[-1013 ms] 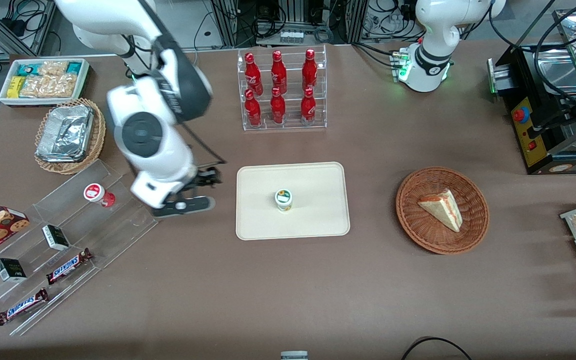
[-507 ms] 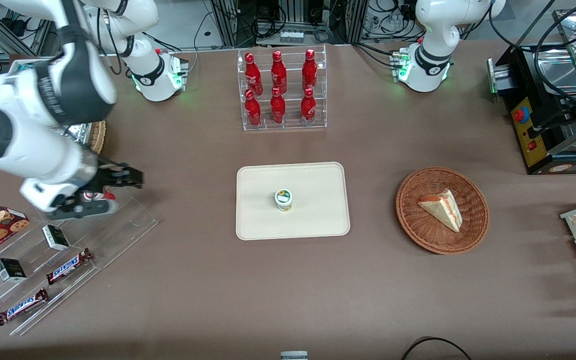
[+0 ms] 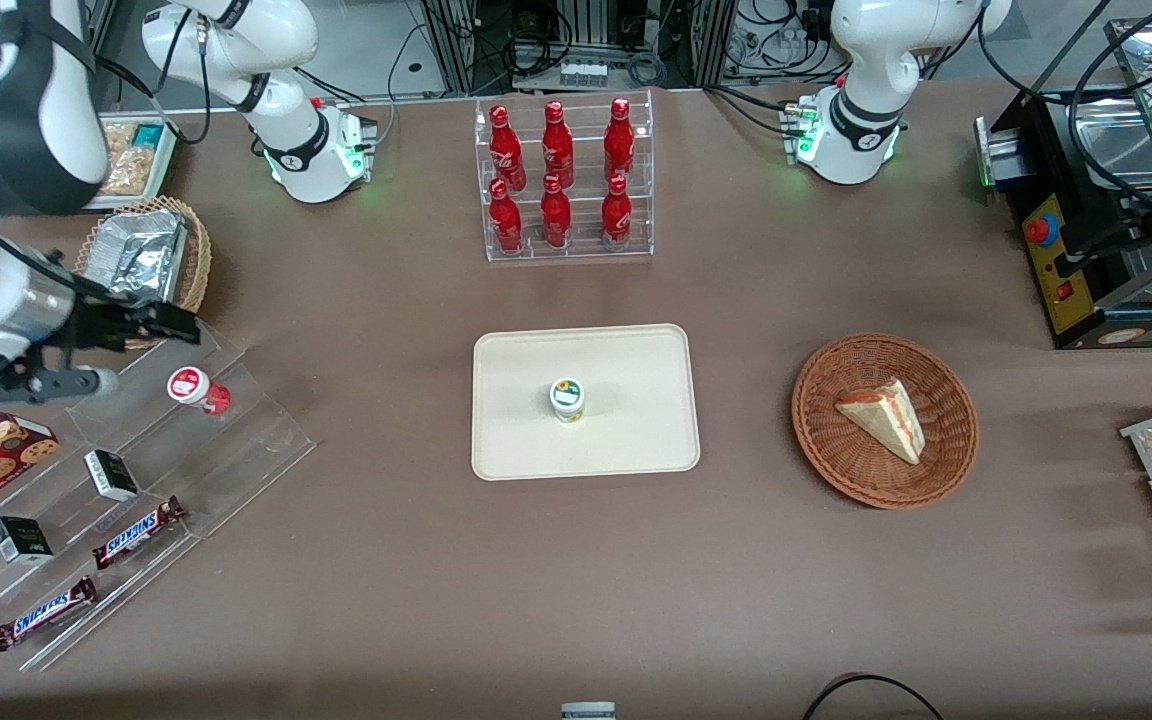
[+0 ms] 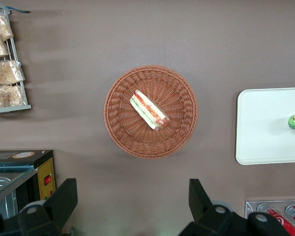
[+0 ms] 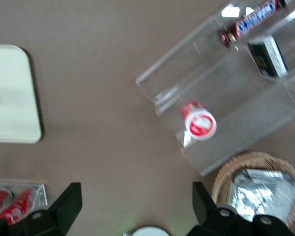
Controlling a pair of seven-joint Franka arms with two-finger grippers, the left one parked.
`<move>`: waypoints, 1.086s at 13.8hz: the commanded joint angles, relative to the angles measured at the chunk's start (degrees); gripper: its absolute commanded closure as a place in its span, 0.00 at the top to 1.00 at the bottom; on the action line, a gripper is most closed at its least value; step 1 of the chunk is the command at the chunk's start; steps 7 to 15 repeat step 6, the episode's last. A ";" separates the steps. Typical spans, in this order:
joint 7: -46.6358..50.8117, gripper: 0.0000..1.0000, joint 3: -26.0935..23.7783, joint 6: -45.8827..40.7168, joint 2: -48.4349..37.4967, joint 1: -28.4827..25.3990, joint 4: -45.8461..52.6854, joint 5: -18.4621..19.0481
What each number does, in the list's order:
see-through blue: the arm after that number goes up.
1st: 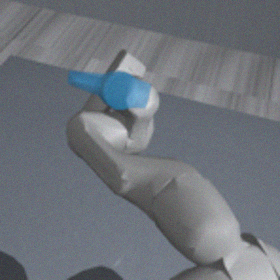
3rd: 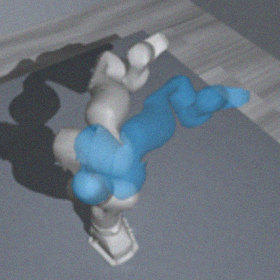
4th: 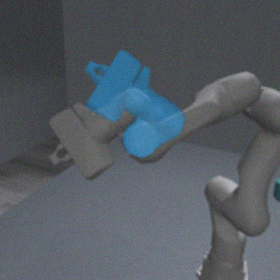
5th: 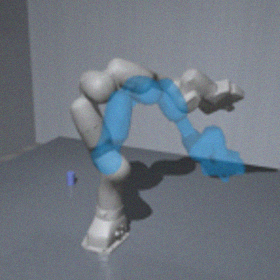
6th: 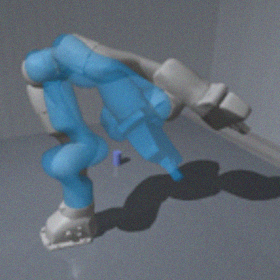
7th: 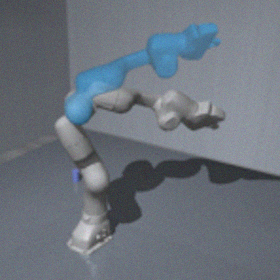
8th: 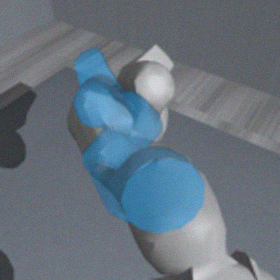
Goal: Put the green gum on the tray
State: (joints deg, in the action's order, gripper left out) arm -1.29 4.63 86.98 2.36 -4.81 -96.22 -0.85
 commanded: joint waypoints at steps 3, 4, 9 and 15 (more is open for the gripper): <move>-1.61 1.00 -1.11 -4.09 -3.32 3.66 -1.60 2.61; -1.52 1.00 -1.20 -4.71 -3.76 4.28 -1.51 2.61; -1.35 1.00 -1.81 -6.20 -4.56 5.85 -1.25 2.61; -1.35 1.00 -1.81 -6.20 -4.56 5.85 -1.25 2.61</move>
